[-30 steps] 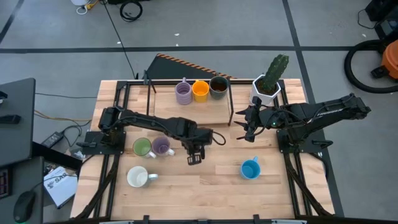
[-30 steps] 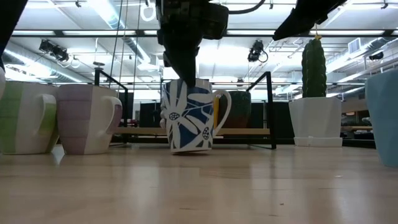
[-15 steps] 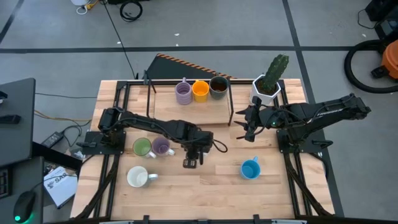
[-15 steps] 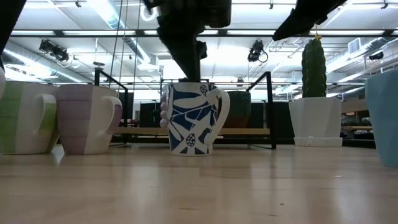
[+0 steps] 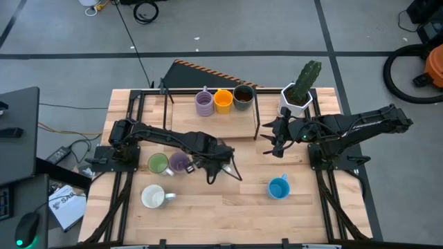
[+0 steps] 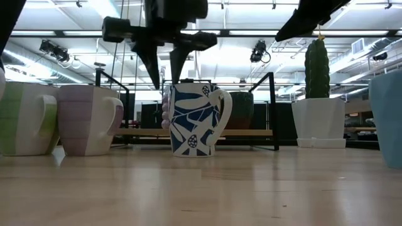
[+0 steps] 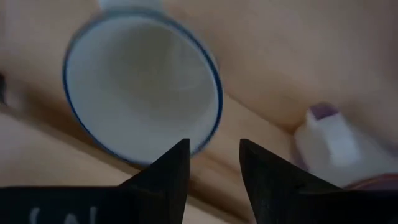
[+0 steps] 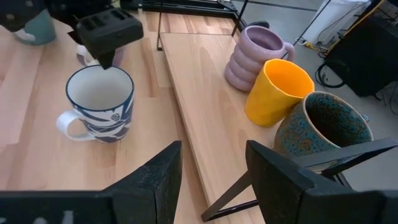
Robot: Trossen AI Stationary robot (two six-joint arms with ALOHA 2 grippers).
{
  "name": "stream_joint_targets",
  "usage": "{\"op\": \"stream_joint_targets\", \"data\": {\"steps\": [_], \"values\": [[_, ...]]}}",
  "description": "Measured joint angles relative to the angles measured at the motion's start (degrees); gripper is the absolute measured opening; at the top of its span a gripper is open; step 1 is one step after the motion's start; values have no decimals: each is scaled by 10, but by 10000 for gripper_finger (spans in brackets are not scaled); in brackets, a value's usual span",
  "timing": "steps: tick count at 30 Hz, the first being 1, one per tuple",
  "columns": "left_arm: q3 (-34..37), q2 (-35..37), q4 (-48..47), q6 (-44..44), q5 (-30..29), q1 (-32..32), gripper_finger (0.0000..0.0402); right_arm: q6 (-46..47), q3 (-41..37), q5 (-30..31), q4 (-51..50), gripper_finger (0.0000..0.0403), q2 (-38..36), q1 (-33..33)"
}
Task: Place coffee mugs
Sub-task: Put the blue and white printed mug on the shelf
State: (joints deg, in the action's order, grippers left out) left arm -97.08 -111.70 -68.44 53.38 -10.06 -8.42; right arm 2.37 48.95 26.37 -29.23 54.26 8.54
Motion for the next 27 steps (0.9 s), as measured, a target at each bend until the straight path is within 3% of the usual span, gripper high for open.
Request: {"op": "stream_joint_targets", "data": {"steps": [4, 10, 17, 27], "values": [[0, 0, 11, 80, -12, 5, 145, 0, 0, -7, 0, 183, 0, 0], [2, 0, 26, 128, 9, 21, 142, 0, 0, -10, 0, 183, 0, 0], [59, -1, 81, 205, -1, 22, 142, 4, 0, -10, -1, 183, 0, 0], [85, -2, 110, 178, -15, 22, 141, 6, 0, -10, 1, 183, 0, 0]]}}
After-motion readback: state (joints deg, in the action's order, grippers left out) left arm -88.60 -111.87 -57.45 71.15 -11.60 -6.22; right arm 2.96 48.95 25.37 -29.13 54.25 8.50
